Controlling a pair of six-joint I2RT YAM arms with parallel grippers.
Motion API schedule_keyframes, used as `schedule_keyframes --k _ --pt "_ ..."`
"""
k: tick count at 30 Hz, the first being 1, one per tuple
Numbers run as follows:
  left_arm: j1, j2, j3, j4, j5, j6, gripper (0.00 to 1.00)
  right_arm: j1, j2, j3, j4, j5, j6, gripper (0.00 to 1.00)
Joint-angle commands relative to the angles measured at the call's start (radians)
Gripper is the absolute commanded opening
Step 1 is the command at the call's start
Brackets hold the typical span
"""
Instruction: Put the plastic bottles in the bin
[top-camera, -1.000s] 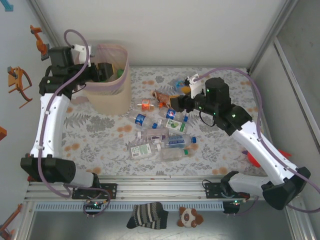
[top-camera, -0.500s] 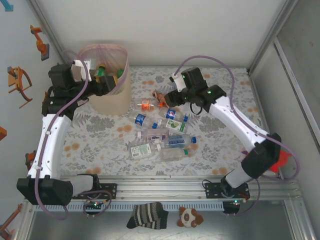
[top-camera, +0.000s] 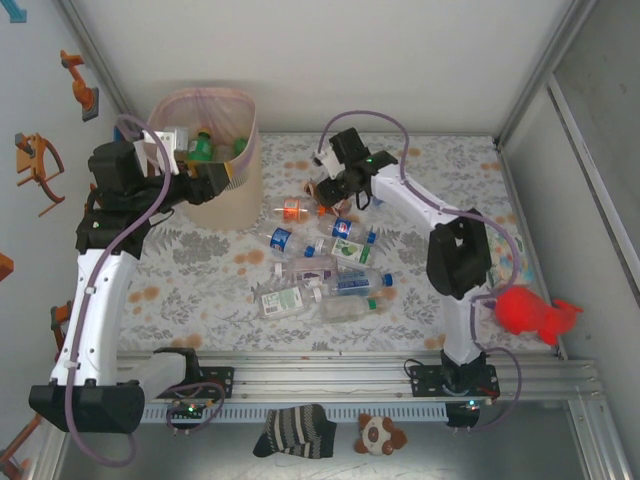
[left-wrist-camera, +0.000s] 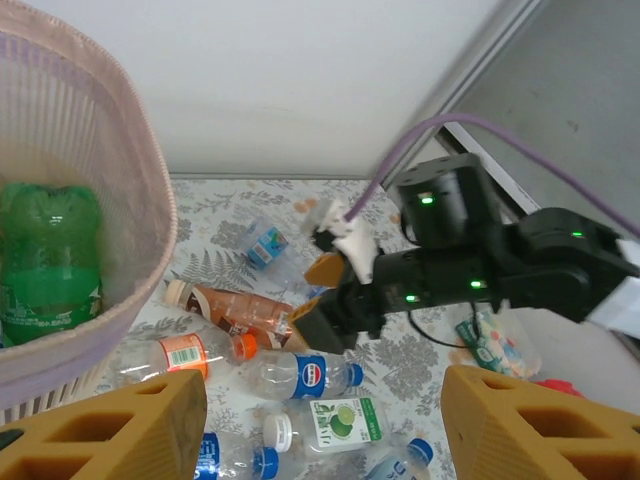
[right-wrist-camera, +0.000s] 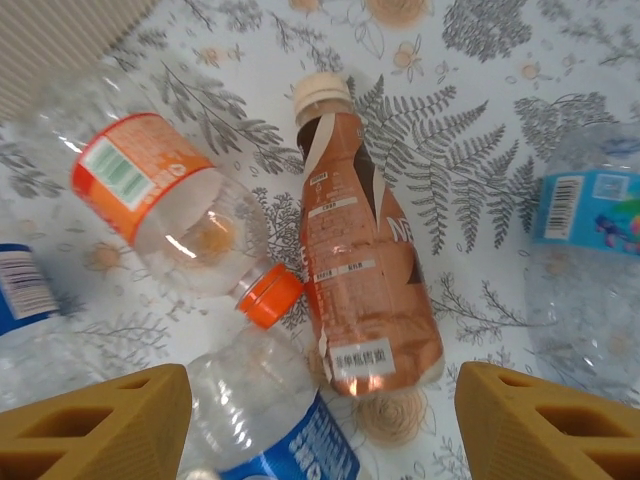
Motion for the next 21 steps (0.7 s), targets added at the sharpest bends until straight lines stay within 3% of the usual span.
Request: schedule_keyframes --k 1,11,21 --pt "-0.009 -0.020 -0.022 -0.006 0.017 -0.022 0.63 -0.006 0.058 0.069 -0.024 0.041 -0.065 0.68" --pt "-0.019 -0.035 -0.025 -0.019 0.003 -0.024 0.63 -0.009 0.243 0.206 -0.033 0.071 -0.112 0.65" --pt "-0.020 -0.042 -0.022 -0.041 -0.001 -0.012 0.63 -0.023 0.303 0.230 -0.035 0.075 -0.110 0.65"
